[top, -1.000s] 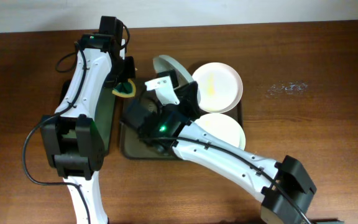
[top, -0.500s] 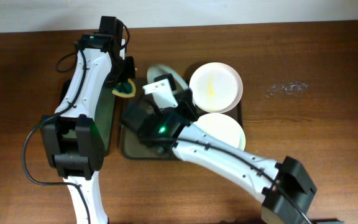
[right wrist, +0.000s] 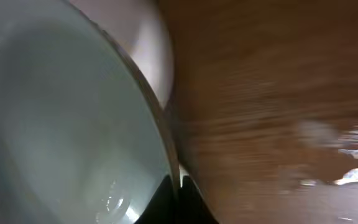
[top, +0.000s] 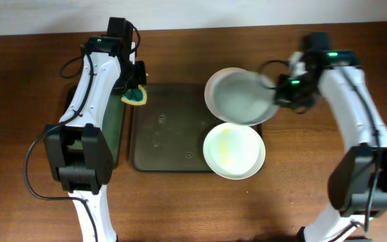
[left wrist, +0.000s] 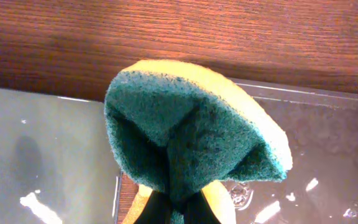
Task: Clean dirty plates on tray and stack at the side
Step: 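Place the plate on the table right of the tray, release, then grasp the lower-right plate rim with the right gripper, drag it left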
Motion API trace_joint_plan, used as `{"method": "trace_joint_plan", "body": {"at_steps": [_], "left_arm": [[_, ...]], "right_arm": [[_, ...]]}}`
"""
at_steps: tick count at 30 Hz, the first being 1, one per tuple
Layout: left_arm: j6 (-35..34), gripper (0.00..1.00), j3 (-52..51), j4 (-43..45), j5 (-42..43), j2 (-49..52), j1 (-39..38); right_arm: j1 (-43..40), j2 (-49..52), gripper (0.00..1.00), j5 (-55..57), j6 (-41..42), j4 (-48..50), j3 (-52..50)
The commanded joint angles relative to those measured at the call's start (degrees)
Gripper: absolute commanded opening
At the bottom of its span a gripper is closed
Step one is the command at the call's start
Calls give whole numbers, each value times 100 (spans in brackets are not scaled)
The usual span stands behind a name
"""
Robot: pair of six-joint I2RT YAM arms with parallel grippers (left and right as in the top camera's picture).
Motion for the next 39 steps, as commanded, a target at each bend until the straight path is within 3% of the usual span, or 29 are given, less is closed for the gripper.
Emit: {"method": "trace_joint_plan", "body": {"at_steps": [1,6,10,14,16,19,25,29,31,36,39], "left_arm": [[11,0,129,9,-42,-46,13],[11,0,129,9,-39,-46,11],[11,0,129,9,-39,-46,11],[13,0,129,9,-42,-46,13],[11,0,129,11,-39,-46,11],[11,0,129,13,-39,-46,11],[13,0,129,15,-42,-46,-39],[15,0,129,31,-42,-46,-79],[20,0,129,28,-42,-46,-79],[125,0,129,31,-42,-46,-85],[125,0,129,31,-42,-46,-85]], "right_arm": [[-1134,-219,4,341,-140,-83,-9],[-2339,-219,4,826,-120,487,-1023],[-2299,-219,4,826,-120,1604,-2166],[-2153,-219,4,826,-120,1963,-2509],[-2149,-219,8,822,-120,1943,-2511],[-2151,-221,34,688,-122,1574,-2448],[-2133,-922,37,81,-144,125,-1469],[-1462,-1379,42,-249,-758,-614,-1460],[-671,-1360,45,-136,-938,-702,-1746],[586,-1355,45,-52,-826,-35,-2647],[1161,-1353,44,610,70,715,-3287]]}}
